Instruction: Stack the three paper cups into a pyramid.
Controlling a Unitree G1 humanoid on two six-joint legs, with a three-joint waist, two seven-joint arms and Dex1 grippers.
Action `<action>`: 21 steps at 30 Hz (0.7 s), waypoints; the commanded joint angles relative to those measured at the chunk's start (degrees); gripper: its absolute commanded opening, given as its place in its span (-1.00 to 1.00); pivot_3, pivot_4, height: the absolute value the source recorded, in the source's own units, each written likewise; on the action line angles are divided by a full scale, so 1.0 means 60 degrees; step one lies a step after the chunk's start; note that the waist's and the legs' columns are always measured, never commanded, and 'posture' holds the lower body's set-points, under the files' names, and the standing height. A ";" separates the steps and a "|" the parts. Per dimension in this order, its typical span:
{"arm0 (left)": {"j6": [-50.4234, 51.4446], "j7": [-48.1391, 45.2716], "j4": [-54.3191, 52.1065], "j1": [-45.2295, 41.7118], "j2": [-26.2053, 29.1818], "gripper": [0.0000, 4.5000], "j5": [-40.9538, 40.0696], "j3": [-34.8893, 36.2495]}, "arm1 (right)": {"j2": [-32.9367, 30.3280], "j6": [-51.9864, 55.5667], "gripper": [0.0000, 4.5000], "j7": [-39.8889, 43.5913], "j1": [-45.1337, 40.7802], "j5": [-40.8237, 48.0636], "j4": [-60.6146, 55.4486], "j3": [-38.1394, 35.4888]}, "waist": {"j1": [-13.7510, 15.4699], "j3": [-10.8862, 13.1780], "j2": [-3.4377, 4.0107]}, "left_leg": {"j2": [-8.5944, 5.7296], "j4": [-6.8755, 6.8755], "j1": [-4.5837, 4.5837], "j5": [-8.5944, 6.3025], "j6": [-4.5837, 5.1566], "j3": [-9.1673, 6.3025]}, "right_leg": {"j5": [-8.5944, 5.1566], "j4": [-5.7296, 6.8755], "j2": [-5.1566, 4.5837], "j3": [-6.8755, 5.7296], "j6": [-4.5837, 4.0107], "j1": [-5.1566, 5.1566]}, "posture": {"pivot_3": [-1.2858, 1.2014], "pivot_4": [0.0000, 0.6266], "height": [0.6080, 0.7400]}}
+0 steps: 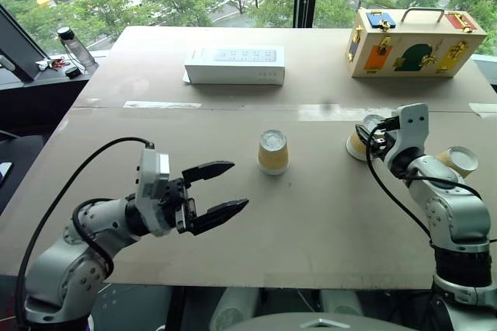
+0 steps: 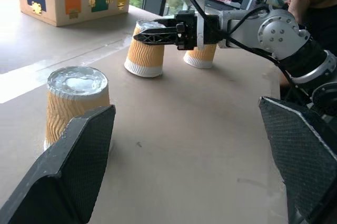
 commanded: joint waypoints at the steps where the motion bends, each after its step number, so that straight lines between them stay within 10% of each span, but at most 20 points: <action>1: -0.0883 -0.0580 0.0513 0.0502 -0.0330 1.00 -0.0117 0.0734 | -0.0410 -0.0313 0.02 0.1500 0.0131 0.0818 -0.1322 0.0729 | -0.0026 0.0002 0.0002 | 0.0005 -0.0002 0.0000 0.0000 0.0000 0.0004 | 0.0000 -0.0001 0.0002 0.0002 0.0000 -0.0004 | 0.03 -0.52 1.00; 21: -0.0779 -0.2120 0.1109 0.1663 0.0313 1.00 -0.0654 0.1724 | -0.0392 -0.1826 0.02 0.2869 -0.0707 -0.0574 0.0572 0.3130 | 0.0019 0.0002 -0.0007 | 0.0014 -0.0006 -0.0005 -0.0003 -0.0006 -0.0006 | -0.0005 -0.0004 0.0004 -0.0013 -0.0013 -0.0018 | 0.03 -0.52 1.00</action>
